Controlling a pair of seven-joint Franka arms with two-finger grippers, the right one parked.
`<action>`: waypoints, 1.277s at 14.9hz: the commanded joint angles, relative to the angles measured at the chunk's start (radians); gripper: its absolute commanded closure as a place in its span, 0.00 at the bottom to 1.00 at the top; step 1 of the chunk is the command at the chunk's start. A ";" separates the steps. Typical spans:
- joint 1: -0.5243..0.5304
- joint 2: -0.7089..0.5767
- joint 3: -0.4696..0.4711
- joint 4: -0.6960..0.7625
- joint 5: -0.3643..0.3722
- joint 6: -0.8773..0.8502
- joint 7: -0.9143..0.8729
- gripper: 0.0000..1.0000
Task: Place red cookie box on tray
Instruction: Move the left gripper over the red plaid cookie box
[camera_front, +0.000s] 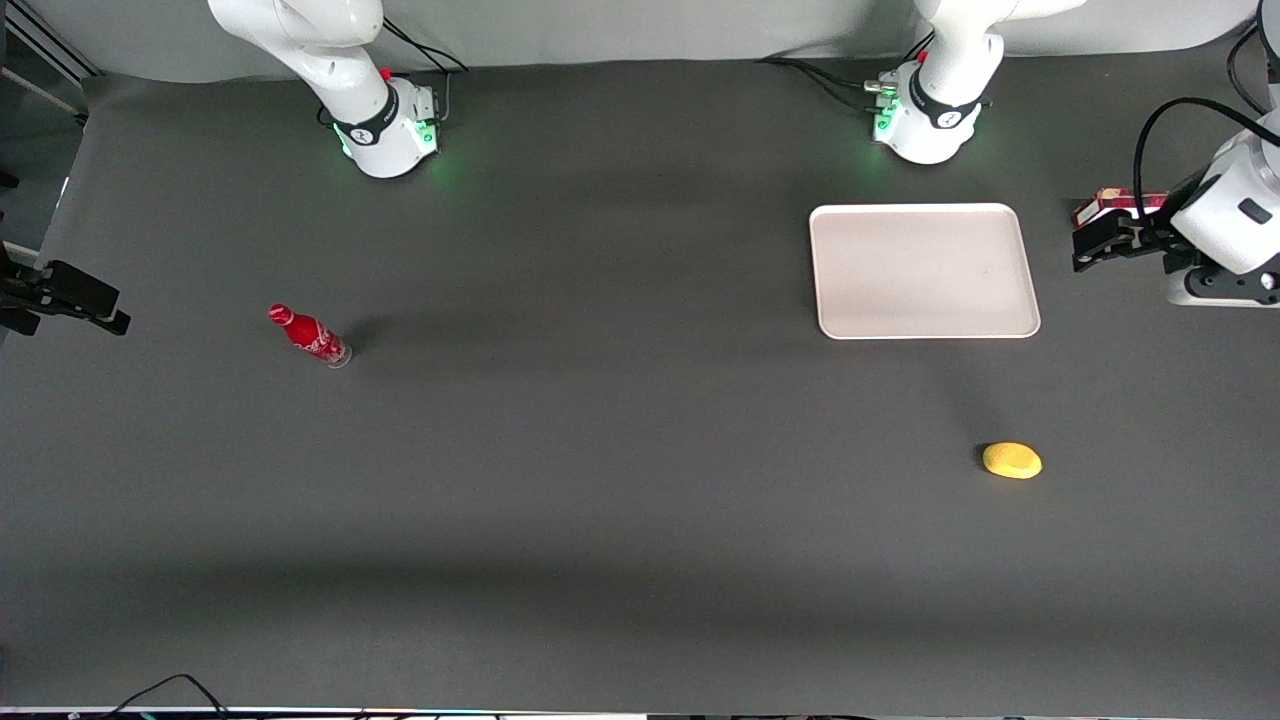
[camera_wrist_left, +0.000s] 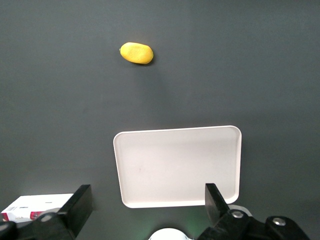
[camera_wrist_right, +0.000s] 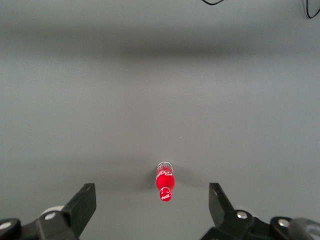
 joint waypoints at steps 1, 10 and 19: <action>-0.011 -0.004 0.027 0.008 0.027 -0.045 0.087 0.00; -0.010 -0.058 0.139 -0.130 0.136 -0.033 0.435 0.00; -0.007 -0.288 0.312 -0.487 0.245 0.174 0.760 0.00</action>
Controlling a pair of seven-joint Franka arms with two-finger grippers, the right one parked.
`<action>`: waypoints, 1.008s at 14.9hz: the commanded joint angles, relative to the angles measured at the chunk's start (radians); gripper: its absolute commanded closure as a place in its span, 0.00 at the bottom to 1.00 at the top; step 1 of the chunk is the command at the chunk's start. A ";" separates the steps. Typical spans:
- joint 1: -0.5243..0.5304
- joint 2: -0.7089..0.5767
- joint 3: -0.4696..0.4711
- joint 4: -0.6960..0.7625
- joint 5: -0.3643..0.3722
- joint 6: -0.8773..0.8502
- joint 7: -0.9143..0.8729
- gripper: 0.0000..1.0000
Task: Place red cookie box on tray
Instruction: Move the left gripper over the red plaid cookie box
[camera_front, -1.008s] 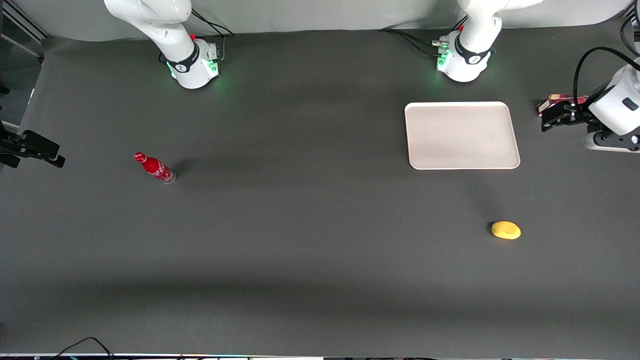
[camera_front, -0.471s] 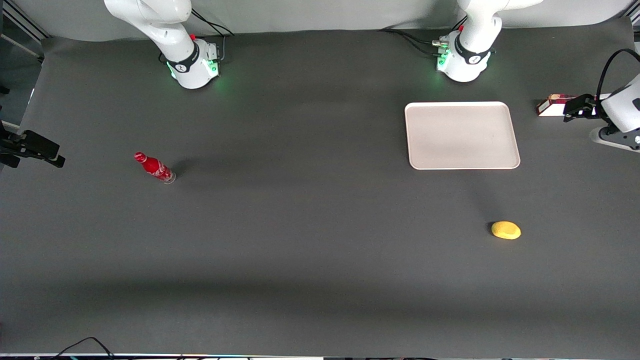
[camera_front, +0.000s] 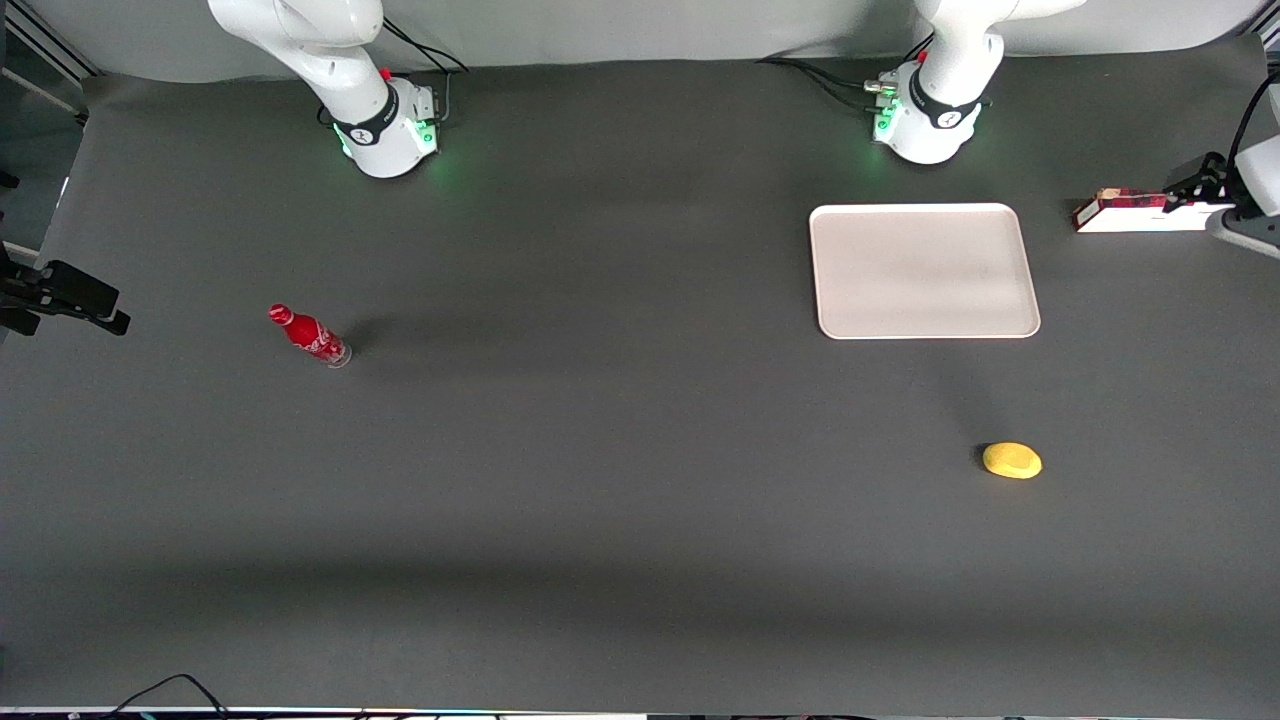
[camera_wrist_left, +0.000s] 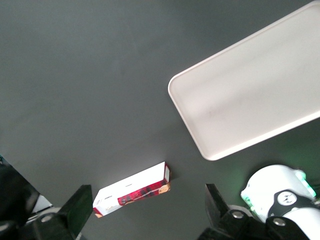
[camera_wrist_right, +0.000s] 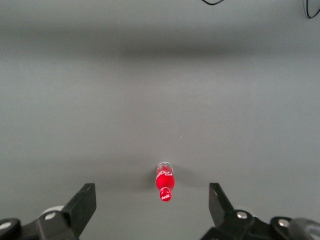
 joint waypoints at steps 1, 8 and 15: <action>-0.008 -0.115 0.103 -0.168 0.038 0.085 0.181 0.00; 0.109 -0.117 0.202 -0.300 0.087 0.286 0.599 0.00; 0.332 -0.046 0.215 -0.374 0.087 0.431 0.979 0.00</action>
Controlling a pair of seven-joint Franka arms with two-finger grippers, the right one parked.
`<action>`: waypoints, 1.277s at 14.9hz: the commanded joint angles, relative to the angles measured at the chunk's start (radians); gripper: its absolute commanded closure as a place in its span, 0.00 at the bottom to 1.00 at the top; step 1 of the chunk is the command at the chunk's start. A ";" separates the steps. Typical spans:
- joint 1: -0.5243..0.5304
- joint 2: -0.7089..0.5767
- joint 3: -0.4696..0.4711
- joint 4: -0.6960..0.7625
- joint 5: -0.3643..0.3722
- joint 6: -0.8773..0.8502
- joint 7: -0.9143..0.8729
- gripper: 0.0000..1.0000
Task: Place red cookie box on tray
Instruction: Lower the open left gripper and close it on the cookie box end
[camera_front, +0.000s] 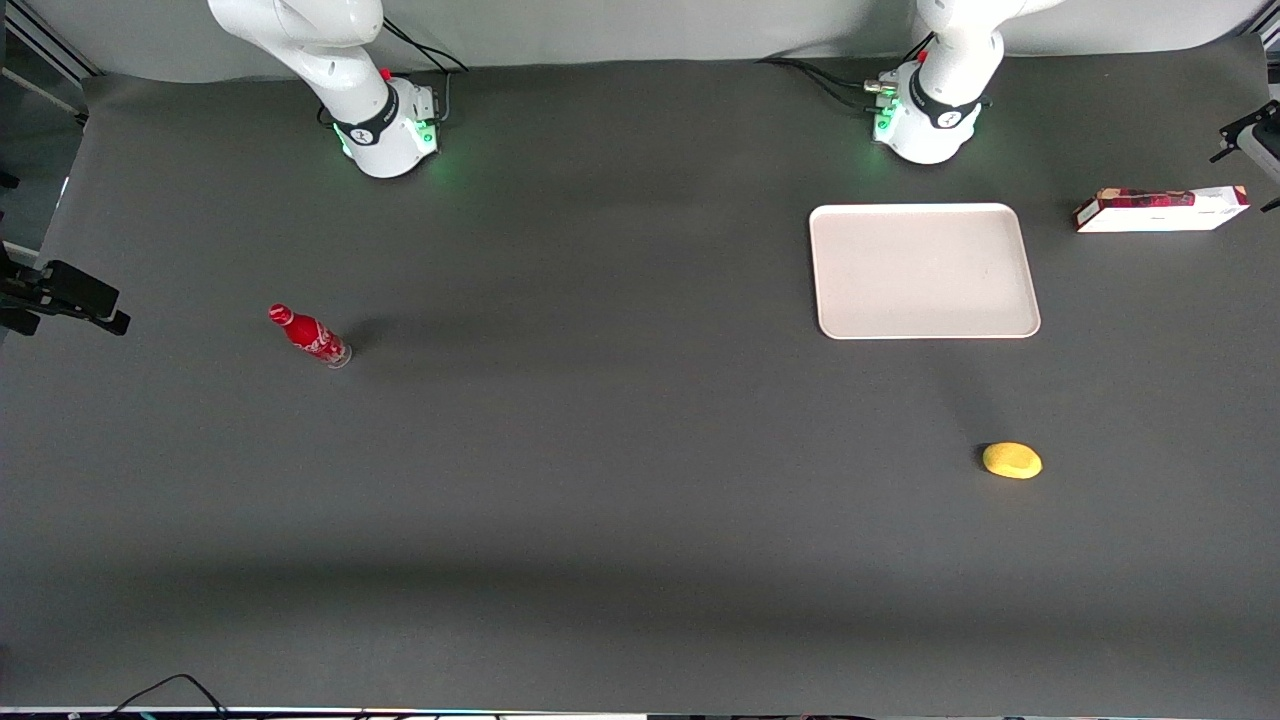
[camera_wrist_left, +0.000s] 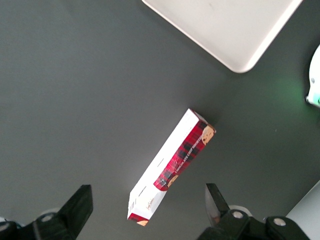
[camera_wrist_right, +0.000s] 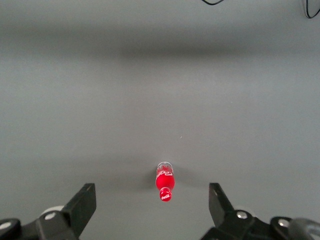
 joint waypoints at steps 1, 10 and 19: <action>0.106 0.027 -0.008 -0.059 0.010 0.125 0.163 0.00; 0.170 0.194 0.073 -0.065 -0.041 0.285 0.482 0.00; 0.239 0.274 0.082 -0.134 -0.121 0.429 0.637 0.00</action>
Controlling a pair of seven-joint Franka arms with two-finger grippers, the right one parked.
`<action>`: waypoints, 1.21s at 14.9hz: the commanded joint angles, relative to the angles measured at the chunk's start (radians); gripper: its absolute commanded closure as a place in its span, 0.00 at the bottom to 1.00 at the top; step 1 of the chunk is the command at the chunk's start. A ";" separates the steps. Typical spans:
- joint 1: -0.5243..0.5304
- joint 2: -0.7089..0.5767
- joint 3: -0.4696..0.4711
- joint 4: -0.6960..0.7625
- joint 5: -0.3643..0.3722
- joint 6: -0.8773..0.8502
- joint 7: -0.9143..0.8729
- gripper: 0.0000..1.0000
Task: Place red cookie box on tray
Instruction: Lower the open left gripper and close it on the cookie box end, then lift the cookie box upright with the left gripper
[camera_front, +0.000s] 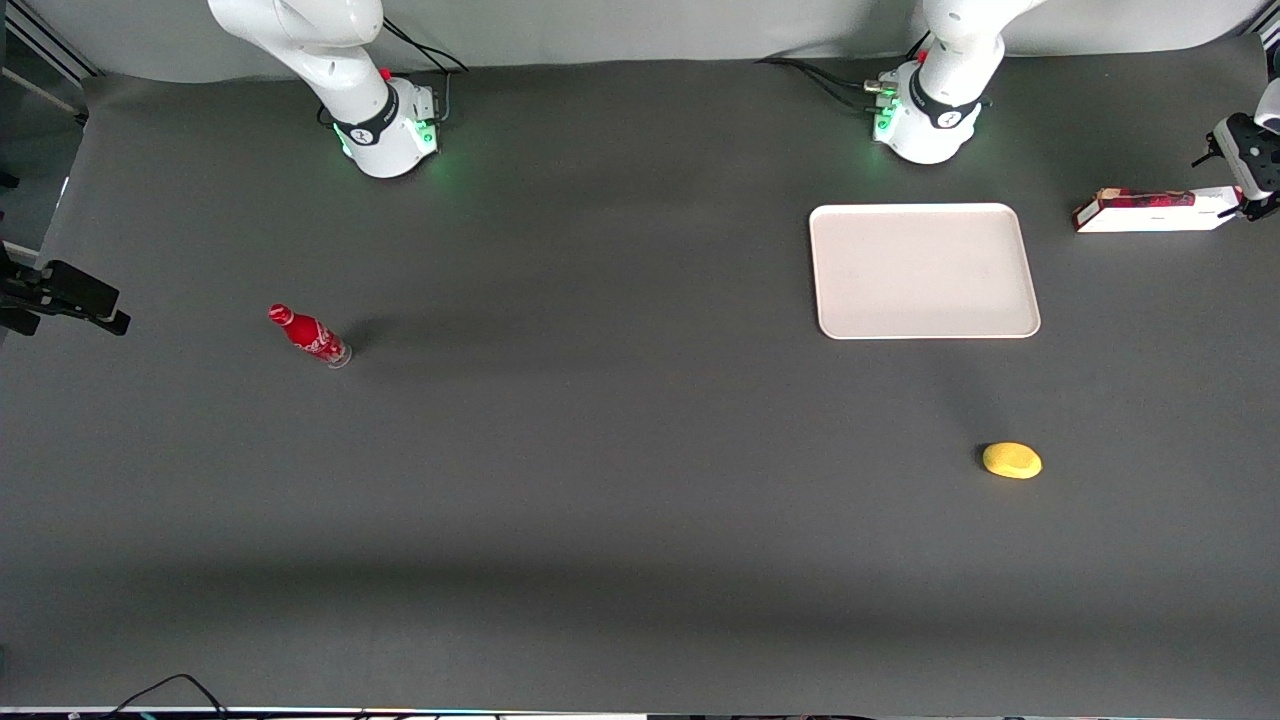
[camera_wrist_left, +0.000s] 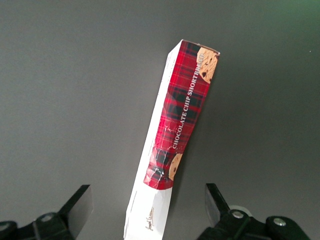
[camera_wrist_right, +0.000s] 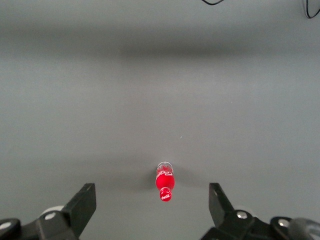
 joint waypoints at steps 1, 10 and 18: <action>0.031 0.013 -0.003 -0.043 -0.021 0.071 0.035 0.00; 0.036 0.116 -0.003 -0.054 -0.134 0.143 0.180 0.00; 0.091 0.171 -0.004 -0.074 -0.137 0.214 0.236 0.00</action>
